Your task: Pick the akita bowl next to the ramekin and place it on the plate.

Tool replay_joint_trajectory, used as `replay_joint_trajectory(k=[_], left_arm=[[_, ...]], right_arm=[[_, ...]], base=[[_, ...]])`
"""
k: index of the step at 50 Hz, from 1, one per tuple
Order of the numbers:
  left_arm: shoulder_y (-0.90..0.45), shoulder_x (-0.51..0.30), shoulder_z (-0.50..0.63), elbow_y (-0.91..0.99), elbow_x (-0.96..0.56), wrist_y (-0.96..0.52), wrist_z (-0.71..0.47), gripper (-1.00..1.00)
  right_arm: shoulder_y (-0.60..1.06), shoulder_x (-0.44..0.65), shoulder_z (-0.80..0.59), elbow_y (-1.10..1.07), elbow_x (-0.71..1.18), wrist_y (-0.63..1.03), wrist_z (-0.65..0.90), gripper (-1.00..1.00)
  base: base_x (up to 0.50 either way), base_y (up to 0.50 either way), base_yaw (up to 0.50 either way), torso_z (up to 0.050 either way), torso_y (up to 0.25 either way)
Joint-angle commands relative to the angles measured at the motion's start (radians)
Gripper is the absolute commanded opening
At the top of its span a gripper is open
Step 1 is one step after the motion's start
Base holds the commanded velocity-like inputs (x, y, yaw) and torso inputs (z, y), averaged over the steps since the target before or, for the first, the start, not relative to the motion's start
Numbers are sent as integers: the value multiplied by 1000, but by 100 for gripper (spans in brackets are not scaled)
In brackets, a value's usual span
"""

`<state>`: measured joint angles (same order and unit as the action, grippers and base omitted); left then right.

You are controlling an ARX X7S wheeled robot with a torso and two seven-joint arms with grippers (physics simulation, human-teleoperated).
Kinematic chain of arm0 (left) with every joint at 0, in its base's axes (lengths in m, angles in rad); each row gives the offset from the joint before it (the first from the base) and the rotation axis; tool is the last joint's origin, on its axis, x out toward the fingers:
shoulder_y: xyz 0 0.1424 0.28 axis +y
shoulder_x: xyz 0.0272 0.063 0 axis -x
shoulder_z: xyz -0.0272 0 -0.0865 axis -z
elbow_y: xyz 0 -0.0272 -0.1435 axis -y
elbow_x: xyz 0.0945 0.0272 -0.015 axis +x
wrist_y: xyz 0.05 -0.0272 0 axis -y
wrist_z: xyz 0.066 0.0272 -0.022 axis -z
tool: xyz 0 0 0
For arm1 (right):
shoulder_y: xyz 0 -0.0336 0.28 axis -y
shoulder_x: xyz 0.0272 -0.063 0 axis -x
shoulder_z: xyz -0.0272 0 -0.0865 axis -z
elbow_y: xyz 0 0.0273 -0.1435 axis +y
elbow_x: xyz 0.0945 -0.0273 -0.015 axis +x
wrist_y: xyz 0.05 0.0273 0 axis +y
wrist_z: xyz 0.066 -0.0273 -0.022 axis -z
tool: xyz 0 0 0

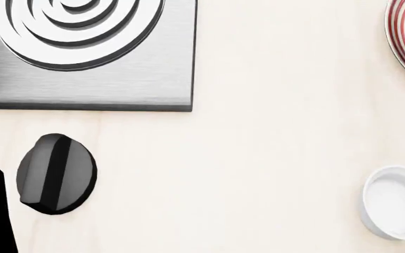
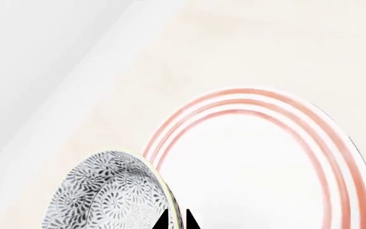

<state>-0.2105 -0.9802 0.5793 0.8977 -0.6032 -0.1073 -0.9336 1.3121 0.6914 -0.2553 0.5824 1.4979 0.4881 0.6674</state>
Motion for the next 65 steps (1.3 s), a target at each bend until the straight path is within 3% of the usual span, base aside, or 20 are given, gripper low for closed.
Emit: replay_joint_trajectory(k=[1,16,65], left_arm=[[1,-2,0,-2,1,1,1,100],[6,-4,-1,-5,3,7,1,100],[9,-3,2,-10,7,10,5,100]], right_arm=[[65,-15,-25,83,-55,-7,-26,-100],[117,-19,-59,181,-103,-5,-53,-100],[104,-12,-67,193,-141,-39,-56,-100]], base=[[0,0,0,0,0],[0,0,0,0,0],[0,0,0,0,1]])
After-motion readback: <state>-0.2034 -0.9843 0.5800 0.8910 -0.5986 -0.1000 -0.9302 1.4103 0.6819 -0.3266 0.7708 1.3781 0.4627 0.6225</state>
